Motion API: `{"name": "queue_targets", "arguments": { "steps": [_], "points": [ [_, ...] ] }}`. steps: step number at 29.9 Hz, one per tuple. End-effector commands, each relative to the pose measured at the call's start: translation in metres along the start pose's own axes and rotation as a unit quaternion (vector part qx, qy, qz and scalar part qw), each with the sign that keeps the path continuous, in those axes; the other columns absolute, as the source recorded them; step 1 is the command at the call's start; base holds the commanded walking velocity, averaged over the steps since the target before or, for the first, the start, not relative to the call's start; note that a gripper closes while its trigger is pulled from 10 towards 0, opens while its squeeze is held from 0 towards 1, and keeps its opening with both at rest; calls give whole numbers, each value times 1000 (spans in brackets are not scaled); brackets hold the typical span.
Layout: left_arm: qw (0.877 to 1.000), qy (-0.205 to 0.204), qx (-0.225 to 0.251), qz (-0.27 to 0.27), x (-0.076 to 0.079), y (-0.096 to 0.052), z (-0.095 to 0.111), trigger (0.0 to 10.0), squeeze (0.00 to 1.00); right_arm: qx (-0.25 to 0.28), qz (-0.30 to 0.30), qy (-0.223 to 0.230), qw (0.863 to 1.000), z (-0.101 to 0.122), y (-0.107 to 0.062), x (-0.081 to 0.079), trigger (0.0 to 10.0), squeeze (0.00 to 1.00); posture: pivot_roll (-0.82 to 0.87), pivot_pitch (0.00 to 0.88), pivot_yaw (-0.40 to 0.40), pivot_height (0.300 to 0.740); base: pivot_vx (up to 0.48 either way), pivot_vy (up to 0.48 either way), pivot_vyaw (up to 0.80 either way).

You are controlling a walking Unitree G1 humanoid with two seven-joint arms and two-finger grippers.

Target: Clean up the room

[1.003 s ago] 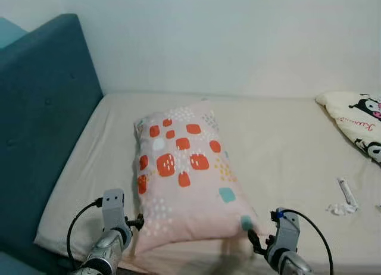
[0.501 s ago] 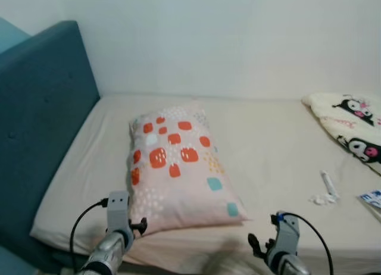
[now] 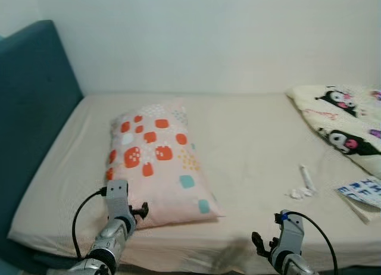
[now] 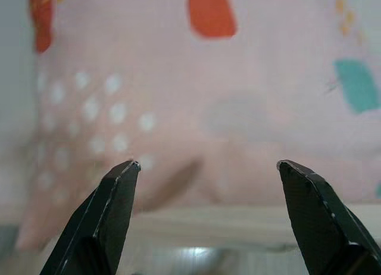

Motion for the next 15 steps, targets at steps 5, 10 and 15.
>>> {"name": "queue_targets", "arguments": {
  "steps": [5, 10, 15],
  "points": [
    [1000, -10, 11, 10, -7, 0, 5, 10000, 0, 6, 40, -18, 999, 4, 3, -20, 10000, 0, -35, 53, 0, 740, 0, -48, 610],
    [1000, -19, 12, 18, -9, 0, 5, 10000, 0, 8, 42, -14, 999, 5, 4, -21, 10000, 0, -36, 51, 0, 740, 0, -144, 756],
    [999, -32, 16, 23, -12, 0, 7, 10000, 0, 13, 23, -17, 1000, 8, 4, -16, 10000, 0, -35, 54, -1, 740, 0, 0, 669]
  ]
}}
Point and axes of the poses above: a point about 5 cm out from each wrist's last joint towards the gripper, its own y axis pointing out of the wrist towards the gripper, its own z axis along the axis of the wrist's last joint, x = y × z, the point moved 6 cm from there along y, pointing out of the wrist towards the gripper, and after that the axes turned 13 degrees about y, right-handed, at the moved point
